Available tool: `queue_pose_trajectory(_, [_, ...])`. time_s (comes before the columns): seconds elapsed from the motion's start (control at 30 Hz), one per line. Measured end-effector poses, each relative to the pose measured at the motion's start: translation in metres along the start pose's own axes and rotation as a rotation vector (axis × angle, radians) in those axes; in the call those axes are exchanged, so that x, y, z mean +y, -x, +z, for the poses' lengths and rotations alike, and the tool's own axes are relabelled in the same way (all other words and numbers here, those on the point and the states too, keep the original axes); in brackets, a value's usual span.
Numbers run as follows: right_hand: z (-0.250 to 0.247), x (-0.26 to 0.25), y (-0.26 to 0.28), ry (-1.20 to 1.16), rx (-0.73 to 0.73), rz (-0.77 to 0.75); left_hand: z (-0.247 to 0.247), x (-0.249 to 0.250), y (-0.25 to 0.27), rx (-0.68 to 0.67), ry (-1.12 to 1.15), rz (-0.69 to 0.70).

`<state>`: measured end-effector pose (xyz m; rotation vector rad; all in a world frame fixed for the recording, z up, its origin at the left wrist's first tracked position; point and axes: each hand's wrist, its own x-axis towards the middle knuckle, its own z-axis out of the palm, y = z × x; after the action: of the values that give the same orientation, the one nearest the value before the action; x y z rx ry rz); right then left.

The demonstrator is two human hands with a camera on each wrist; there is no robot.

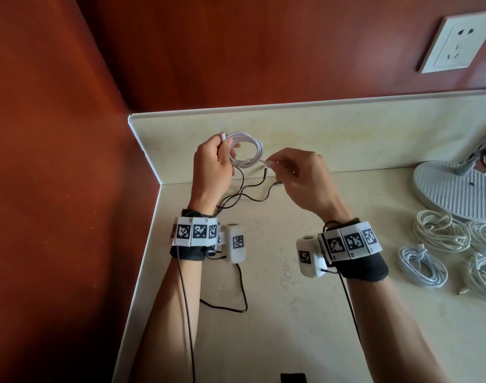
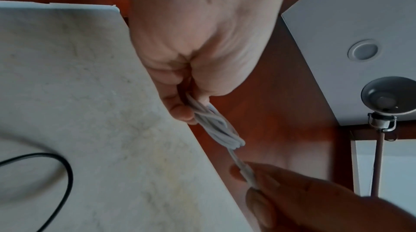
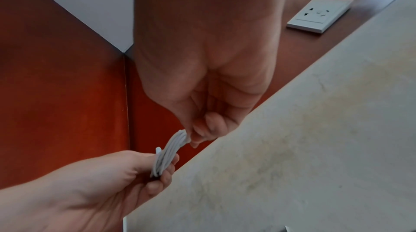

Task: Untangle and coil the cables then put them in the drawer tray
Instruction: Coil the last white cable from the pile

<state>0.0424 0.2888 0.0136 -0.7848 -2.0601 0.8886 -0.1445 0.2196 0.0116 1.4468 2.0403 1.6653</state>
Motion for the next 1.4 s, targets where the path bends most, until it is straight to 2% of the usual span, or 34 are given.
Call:
queue_pose_trajectory(0.17, [0.000, -0.014, 0.007, -0.168, -0.072, -0.029, 0.006, 0.002, 0.002, 0.069, -0.065, -0.001])
queue_pose_trajectory(0.27, [-0.002, -0.022, 0.008, -0.298, -0.182, -0.012, 0.006, 0.003, 0.001, 0.111, -0.076, -0.016])
queue_pose_trajectory(0.33, [-0.004, -0.025, 0.011, -0.409, -0.279, 0.000, 0.005, 0.003, 0.002, 0.105, -0.080, -0.024])
queue_pose_trajectory(0.4, [-0.002, -0.028, 0.013, -0.429, -0.290, -0.002, 0.006, 0.004, 0.005, 0.067, -0.075, -0.022])
queue_pose_trajectory(0.57, [0.002, -0.028, 0.012, -0.119, -0.142, -0.091, 0.011, 0.012, 0.010, -0.029, -0.095, 0.042])
queue_pose_trajectory(0.67, [0.001, -0.025, 0.010, -0.060, -0.010, -0.109, 0.013, 0.019, 0.013, -0.087, -0.071, 0.092])
queue_pose_trajectory(0.77, [0.004, -0.018, 0.010, -0.005, 0.040, -0.106, 0.011, 0.021, 0.012, -0.120, -0.054, 0.125])
queue_pose_trajectory(1.0, [0.018, -0.010, 0.011, -0.273, 0.132, 0.075, 0.017, 0.024, 0.015, -0.144, -0.060, 0.220])
queue_pose_trajectory(1.1, [0.019, -0.009, 0.010, -0.289, 0.209, 0.131, 0.021, 0.028, 0.017, -0.161, -0.062, 0.266])
queue_pose_trajectory(1.27, [0.017, -0.009, 0.010, -0.226, 0.386, 0.115, 0.028, 0.038, 0.021, -0.165, -0.032, 0.296])
queue_pose_trajectory(1.4, [0.016, -0.012, 0.015, -0.204, 0.396, 0.057, 0.026, 0.034, 0.020, -0.199, 0.006, 0.227])
